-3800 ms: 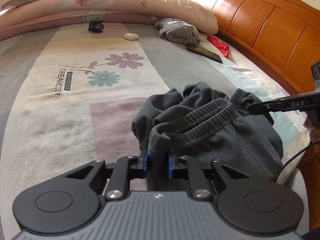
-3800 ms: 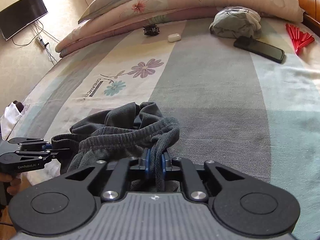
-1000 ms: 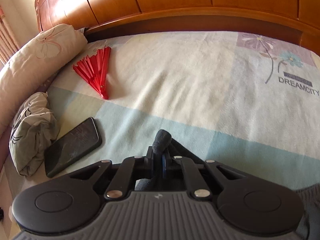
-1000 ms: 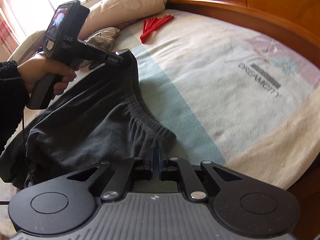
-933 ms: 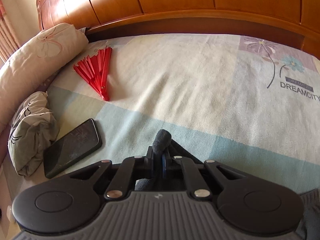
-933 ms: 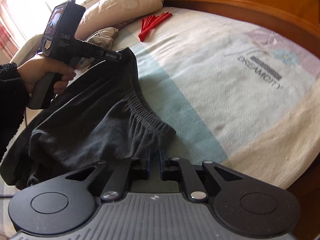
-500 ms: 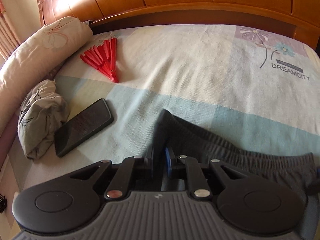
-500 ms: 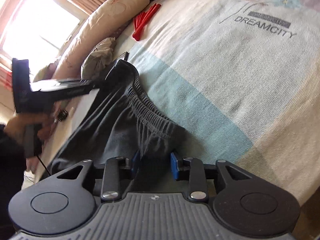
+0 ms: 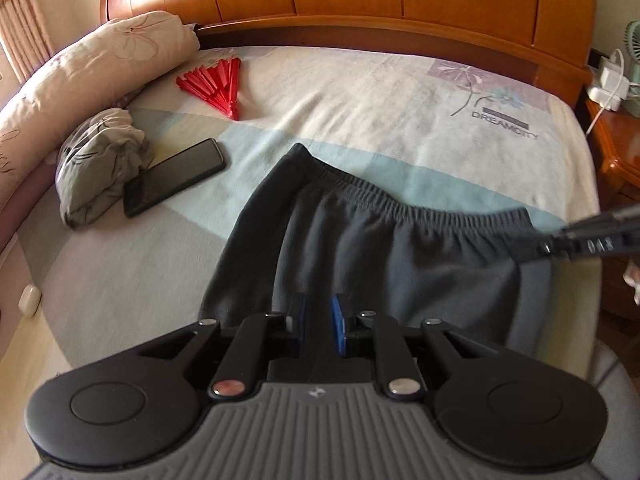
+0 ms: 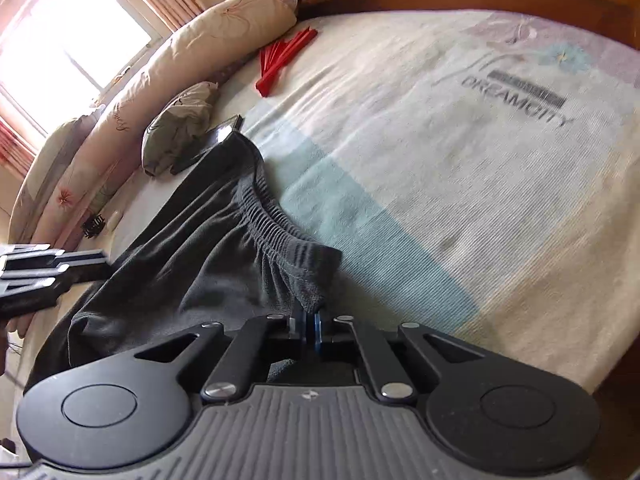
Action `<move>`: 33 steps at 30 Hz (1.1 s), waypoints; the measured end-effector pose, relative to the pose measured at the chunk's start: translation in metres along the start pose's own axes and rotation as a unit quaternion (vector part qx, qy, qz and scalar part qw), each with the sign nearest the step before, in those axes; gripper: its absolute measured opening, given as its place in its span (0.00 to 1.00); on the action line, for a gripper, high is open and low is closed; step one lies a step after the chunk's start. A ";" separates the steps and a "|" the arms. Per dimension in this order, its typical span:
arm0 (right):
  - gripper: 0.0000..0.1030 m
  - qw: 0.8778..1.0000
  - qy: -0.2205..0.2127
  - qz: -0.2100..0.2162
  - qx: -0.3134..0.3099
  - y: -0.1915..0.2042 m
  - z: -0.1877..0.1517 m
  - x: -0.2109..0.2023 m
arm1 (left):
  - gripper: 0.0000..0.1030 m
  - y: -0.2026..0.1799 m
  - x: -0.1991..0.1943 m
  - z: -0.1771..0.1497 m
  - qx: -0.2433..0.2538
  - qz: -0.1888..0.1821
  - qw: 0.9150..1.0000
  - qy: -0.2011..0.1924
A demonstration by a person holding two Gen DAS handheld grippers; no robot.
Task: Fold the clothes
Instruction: 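Lower the sweatpants onto the bed and open both grippers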
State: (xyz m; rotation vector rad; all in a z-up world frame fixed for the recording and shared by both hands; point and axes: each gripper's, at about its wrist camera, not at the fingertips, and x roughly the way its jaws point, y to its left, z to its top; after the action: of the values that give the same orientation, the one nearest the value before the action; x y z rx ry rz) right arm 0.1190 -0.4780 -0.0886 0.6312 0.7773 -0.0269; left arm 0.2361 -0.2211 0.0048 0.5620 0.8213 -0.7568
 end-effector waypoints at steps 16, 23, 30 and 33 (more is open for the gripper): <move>0.29 0.997 -0.026 -0.061 -0.049 0.023 -0.019 -0.055 | 0.30 0.023 -0.084 -0.104 -0.106 0.041 0.993 -0.010; 0.48 0.996 -0.021 -0.002 -0.084 0.068 -0.040 -0.067 | 0.38 0.019 -0.113 -0.172 -0.153 0.053 0.987 -0.007; 0.53 0.989 0.008 0.048 -0.139 0.124 -0.062 -0.060 | 0.38 0.022 -0.124 -0.224 -0.197 0.075 0.977 -0.006; 0.53 0.985 0.016 0.060 -0.161 0.143 -0.069 -0.060 | 0.38 0.030 -0.128 -0.236 -0.210 0.093 0.973 -0.012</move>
State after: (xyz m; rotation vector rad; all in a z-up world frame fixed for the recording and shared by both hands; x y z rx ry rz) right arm 0.0668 -0.3361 -0.0113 0.3709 0.7522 0.2165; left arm 0.0983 0.0102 -0.0206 0.2438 0.8619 -0.3989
